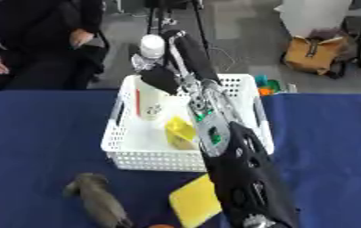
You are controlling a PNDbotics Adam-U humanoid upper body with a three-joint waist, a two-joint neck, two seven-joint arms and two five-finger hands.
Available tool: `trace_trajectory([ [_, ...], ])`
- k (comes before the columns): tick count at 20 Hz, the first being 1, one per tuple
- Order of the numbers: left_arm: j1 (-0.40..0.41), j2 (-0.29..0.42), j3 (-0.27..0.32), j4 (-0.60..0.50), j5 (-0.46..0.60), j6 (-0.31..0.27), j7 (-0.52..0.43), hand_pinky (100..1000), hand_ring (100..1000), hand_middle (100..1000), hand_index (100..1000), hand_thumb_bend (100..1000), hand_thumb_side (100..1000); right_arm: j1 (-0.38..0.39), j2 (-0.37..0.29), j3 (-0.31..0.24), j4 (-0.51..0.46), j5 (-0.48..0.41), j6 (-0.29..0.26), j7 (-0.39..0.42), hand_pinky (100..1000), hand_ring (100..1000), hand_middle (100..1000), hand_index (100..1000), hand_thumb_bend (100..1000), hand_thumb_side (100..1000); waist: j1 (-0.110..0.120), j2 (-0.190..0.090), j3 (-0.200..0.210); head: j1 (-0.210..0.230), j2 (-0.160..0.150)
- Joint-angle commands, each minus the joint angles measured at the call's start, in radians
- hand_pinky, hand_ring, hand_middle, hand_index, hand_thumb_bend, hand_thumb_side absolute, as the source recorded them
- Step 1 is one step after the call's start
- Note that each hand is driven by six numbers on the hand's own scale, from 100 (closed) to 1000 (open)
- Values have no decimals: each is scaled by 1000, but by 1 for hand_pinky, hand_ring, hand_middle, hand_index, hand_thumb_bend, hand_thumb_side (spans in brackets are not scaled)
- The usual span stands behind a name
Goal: Pick up objects on the table and place them in the box.
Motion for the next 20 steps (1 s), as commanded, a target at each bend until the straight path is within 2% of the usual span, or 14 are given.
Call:
trace_trajectory([
  [1, -11, 9, -4, -14, -1, -1, -2, 607, 623, 626, 710, 100, 808, -31, -25, -11, 18, 43, -44, 15, 883, 947, 664, 838, 544, 906, 5, -21, 3, -15, -14],
  [4, -11, 10, -3, -14, 0, 0, -2, 607, 623, 626, 710, 100, 808, -34, -39, -24, 38, 66, -65, 40, 887, 956, 706, 879, 541, 912, 7, -20, 2, -24, -15],
  [11, -9, 10, -2, -14, -1, 2, -3, 608, 623, 626, 710, 100, 806, -39, -53, -31, 35, 80, -48, 29, 891, 971, 768, 912, 553, 926, 15, -23, -9, -25, -12],
  [18, -5, 10, -1, -14, -1, 7, -7, 609, 624, 626, 710, 100, 803, -48, -71, -29, 15, 53, -25, 14, 889, 971, 767, 906, 541, 937, 21, -40, -22, -19, -4],
  [20, -1, 11, 1, -14, -1, 9, -7, 610, 624, 627, 711, 100, 801, -49, -81, -24, -14, 28, -26, 9, 885, 969, 759, 898, 527, 962, 26, -50, -28, -12, 7],
])
